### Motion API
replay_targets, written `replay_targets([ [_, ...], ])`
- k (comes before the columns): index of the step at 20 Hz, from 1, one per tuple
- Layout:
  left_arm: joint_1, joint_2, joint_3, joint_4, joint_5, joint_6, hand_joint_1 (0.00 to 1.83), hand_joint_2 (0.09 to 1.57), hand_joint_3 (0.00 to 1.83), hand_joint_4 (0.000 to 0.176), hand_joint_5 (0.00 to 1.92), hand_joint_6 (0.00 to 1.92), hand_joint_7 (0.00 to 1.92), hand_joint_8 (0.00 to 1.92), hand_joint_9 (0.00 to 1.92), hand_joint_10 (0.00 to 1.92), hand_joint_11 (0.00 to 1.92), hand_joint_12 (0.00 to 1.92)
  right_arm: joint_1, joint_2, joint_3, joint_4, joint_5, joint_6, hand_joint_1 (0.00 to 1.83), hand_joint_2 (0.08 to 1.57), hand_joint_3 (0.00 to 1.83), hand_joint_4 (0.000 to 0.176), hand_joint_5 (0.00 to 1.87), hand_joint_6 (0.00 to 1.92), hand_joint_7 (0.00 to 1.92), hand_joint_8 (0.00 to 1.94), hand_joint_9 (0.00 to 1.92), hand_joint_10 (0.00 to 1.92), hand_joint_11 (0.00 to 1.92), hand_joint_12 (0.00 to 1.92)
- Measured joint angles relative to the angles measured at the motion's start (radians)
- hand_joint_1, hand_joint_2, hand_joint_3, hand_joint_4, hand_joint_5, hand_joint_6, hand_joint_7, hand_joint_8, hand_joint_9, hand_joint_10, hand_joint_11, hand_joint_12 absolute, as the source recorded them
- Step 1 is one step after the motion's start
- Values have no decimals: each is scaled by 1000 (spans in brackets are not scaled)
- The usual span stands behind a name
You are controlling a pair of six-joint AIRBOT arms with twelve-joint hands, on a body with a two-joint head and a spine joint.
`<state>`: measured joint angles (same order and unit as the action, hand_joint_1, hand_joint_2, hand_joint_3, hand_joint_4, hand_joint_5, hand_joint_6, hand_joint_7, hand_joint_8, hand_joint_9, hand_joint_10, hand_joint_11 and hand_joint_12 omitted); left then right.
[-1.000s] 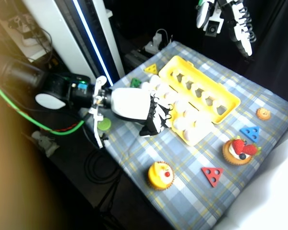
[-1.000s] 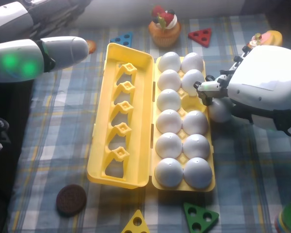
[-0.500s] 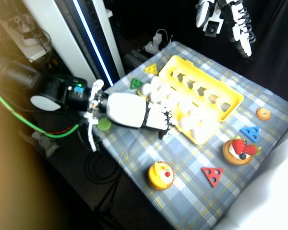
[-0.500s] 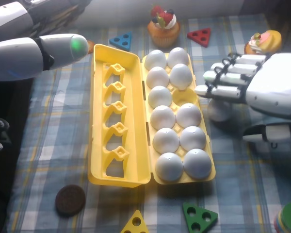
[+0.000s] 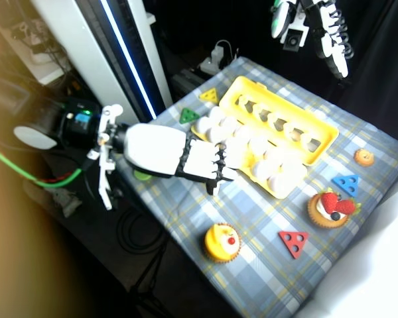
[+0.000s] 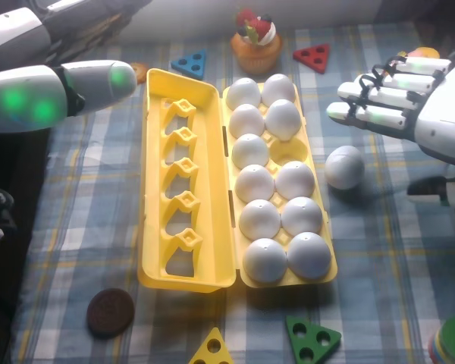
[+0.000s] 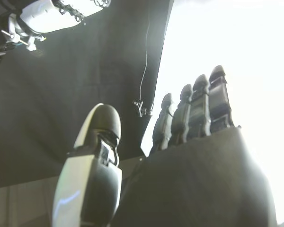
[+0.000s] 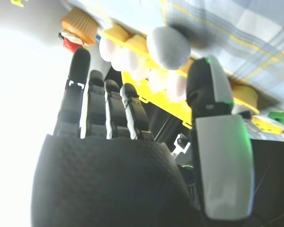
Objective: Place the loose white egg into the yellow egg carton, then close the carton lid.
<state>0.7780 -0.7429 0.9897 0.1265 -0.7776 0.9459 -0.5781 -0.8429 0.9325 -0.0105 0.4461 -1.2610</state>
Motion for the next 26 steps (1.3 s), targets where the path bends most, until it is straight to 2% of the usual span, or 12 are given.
replay_targets([
  [1,0,0,0,0,-3,-1,434,1350,4,54,76,2,0,0,0,0,0,0,0,2,0,3,-6,0,804,1148,0,46,0,0,45,10,45,90,0,1261],
  [2,0,0,0,0,-4,0,409,1351,3,62,71,0,0,0,0,0,0,0,-1,3,0,2,-3,0,757,1164,3,0,0,0,51,2,2,180,0,1163],
  [4,0,0,0,-1,-5,-1,371,1357,5,45,78,3,0,0,0,0,0,0,-1,1,0,3,-7,0,728,1182,6,0,0,0,54,3,0,256,0,1327],
  [9,0,0,0,-1,-5,0,374,1358,4,53,72,0,0,0,0,0,0,0,-1,-41,21,0,-28,0,834,1205,3,0,0,0,0,0,0,0,0,160],
  [13,0,0,-2,-3,-12,-1,419,1361,1,38,72,1,0,0,0,0,0,0,-1,-102,68,3,-82,0,939,1195,0,7,0,0,65,2,68,41,0,987],
  [14,0,0,-2,-3,-13,0,440,1360,0,29,75,2,0,0,0,0,0,0,-1,-111,72,3,-100,0,912,1202,3,39,0,0,57,1,62,39,0,991],
  [17,0,0,-2,-2,-16,0,432,1361,1,41,66,3,0,0,0,0,0,0,-1,-131,92,3,-107,2,887,1205,2,54,0,0,2,0,21,27,0,811],
  [19,0,0,-2,-3,-16,0,446,1362,0,41,66,4,0,0,0,0,0,0,-1,-141,103,3,-105,2,905,1207,1,0,44,15,103,20,107,68,0,754],
  [21,0,0,-2,-3,-16,0,483,1359,0,38,76,6,0,0,0,0,0,0,0,-148,103,-6,-103,1,993,1215,2,0,247,192,370,82,152,780,0,1557],
  [23,0,0,-2,-3,-16,0,496,1358,0,50,82,6,0,0,0,0,0,0,0,-152,103,-16,-102,2,1238,1249,3,0,401,722,627,1295,381,1428,262,1880],
  [24,0,0,-2,-3,-16,0,494,1358,0,44,90,10,0,0,0,0,0,0,0,-151,101,-20,-105,3,1165,1288,4,0,500,1371,739,1421,517,1478,403,1901],
  [26,0,0,-2,-3,-16,0,470,1352,0,41,98,10,0,0,0,0,0,0,0,-144,97,-27,-101,2,1358,1192,0,0,674,1200,857,1221,931,1398,898,1658],
])
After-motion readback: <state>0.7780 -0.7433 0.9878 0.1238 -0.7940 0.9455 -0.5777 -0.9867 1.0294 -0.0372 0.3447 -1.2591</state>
